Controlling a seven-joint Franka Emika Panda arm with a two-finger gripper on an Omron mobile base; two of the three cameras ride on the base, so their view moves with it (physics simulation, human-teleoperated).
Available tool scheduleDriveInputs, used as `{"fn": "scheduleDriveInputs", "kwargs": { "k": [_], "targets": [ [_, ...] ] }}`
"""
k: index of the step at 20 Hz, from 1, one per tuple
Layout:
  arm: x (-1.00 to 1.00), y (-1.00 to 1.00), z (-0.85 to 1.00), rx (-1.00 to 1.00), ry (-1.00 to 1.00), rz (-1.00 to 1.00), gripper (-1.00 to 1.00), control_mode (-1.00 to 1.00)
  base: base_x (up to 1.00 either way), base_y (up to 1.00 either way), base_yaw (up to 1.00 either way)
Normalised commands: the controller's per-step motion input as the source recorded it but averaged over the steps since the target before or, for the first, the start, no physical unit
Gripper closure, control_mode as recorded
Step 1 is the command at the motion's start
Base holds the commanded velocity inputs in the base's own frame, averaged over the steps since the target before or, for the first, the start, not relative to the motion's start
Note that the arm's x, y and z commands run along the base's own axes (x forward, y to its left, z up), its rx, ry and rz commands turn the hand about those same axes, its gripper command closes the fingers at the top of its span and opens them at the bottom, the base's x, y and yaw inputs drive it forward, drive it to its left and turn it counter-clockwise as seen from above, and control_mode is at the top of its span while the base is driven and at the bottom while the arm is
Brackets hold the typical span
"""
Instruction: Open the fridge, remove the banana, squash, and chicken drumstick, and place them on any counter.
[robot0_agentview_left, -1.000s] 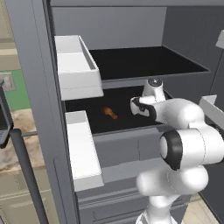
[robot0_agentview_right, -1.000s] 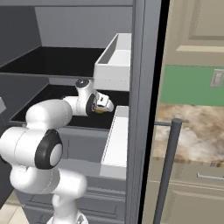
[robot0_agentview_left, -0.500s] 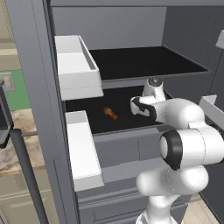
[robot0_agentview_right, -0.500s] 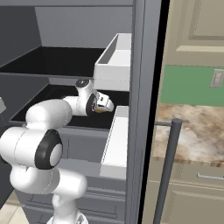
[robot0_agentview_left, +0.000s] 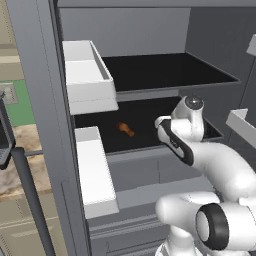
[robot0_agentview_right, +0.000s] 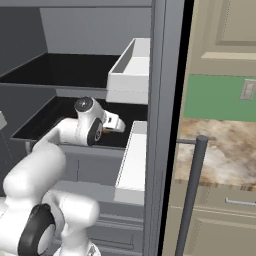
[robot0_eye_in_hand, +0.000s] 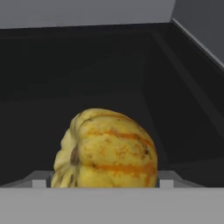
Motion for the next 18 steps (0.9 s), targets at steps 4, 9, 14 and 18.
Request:
{"fn": "scheduleDriveInputs", "kwargs": {
  "k": [4, 9, 14, 18],
  "targets": [
    [-1.0, 0.0, 0.79, -0.01, -0.13, 0.15, 1.0, -1.0, 0.0, 0.0, 0.0],
    [-1.0, 0.0, 1.0, -0.07, -0.01, 0.14, 1.0, -1.0, 0.0, 0.0, 0.0],
    [-1.0, 0.01, 1.0, -0.12, 0.0, 0.12, 1.0, -1.0, 0.0, 0.0, 0.0],
    [-1.0, 0.14, 1.0, -0.12, 0.0, 0.07, 1.0, -1.0, 0.0, 0.0, 0.0]
  ]
}}
